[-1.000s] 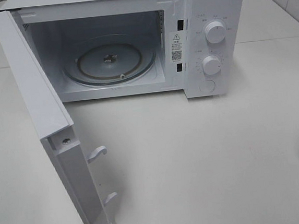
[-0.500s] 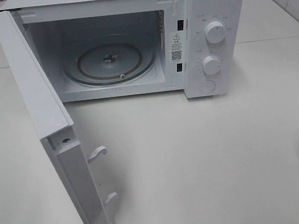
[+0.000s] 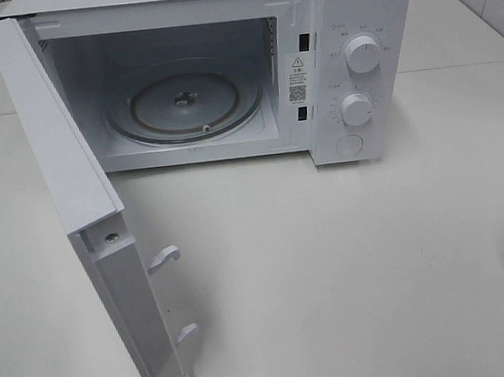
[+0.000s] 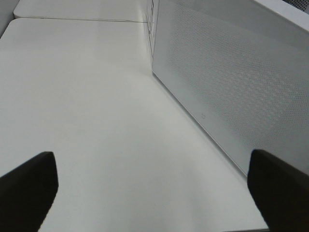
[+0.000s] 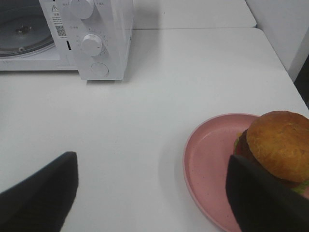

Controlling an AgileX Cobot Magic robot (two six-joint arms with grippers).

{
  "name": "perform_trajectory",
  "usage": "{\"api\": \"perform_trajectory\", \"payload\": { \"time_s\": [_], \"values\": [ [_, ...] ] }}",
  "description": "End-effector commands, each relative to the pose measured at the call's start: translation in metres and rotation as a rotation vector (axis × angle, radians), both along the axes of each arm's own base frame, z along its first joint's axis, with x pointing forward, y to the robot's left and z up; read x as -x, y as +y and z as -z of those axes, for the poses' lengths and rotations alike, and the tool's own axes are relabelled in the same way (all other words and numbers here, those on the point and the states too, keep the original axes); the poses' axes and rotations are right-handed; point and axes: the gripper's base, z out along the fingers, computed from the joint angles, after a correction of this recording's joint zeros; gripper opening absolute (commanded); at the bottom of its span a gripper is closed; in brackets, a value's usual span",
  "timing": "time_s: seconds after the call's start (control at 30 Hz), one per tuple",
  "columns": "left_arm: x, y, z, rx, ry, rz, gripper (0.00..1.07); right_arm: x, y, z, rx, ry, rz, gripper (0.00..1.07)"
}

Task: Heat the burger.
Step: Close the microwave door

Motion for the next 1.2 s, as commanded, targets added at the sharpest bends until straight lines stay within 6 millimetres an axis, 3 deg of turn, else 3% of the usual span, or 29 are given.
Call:
{"api": "perform_trajectory", "payload": {
  "time_s": [0.03, 1.1, 1.17, 1.2],
  "values": [
    [0.002, 0.000, 0.000, 0.000, -0.019, -0.002, 1.00, 0.004, 0.000, 0.000, 0.009, -0.038, 0.006, 0.74],
    [-0.004, -0.003, -0.002, 0.036, 0.015, 0.024, 0.98, 0.004, 0.000, 0.000, 0.009, -0.038, 0.006, 0.74],
    [-0.010, -0.003, -0.006, 0.037, 0.035, 0.023, 0.88, 0.004, 0.000, 0.000, 0.009, -0.038, 0.006, 0.74],
    [-0.013, -0.003, -0.010, 0.039, 0.024, 0.019, 0.77, 0.004, 0.000, 0.000, 0.009, -0.038, 0.006, 0.74]
  ]
}}
